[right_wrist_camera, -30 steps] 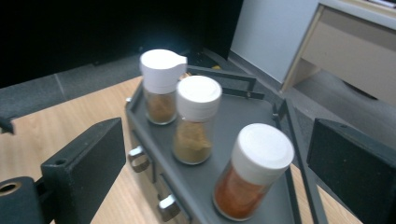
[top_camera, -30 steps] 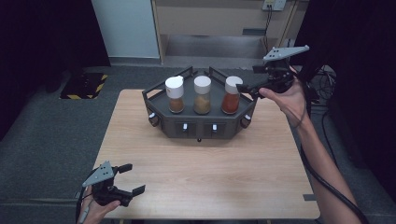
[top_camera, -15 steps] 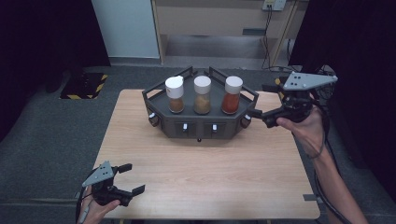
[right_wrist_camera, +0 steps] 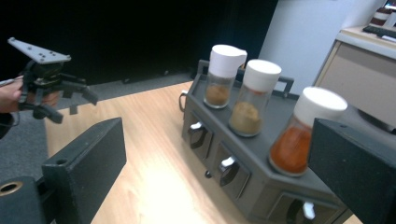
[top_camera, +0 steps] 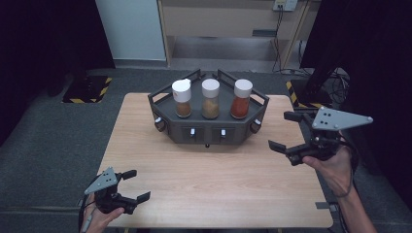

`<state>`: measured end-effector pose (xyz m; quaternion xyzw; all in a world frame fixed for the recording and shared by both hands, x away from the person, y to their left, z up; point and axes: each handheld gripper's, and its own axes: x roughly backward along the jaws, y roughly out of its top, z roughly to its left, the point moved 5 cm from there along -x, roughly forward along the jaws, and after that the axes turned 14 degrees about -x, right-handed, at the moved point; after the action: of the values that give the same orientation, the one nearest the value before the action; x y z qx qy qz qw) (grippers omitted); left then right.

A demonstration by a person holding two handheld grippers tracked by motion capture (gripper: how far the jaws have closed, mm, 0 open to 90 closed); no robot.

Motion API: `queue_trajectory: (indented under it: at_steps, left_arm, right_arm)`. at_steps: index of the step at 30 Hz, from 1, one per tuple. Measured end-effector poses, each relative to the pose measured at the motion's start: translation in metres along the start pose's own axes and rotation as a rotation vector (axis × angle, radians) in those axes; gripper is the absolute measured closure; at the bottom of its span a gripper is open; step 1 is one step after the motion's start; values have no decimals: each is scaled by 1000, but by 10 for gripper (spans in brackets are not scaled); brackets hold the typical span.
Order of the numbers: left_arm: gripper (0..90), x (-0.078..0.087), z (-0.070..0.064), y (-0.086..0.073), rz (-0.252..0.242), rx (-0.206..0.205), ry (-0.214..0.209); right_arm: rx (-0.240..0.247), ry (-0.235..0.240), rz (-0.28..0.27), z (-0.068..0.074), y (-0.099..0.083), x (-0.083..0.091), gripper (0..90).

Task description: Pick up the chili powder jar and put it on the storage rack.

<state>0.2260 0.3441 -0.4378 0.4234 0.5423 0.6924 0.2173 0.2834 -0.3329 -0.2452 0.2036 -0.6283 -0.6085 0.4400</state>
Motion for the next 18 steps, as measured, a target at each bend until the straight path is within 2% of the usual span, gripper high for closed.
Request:
queue_trajectory:
  at_steps: [2, 12, 18]
  left_arm:
    - [1, 0, 0, 0, 1, -1, 0]
    - [1, 2, 0, -1, -14, 2, 5]
    - [2, 3, 0, -1, -26, -2, 5]
  right_arm:
    - [1, -13, -3, 3, -8, 4, 55]
    - [-53, 5, 4, 9, -49, 14, 53]
    - [-75, -4, 2, 13, -72, 17, 53]
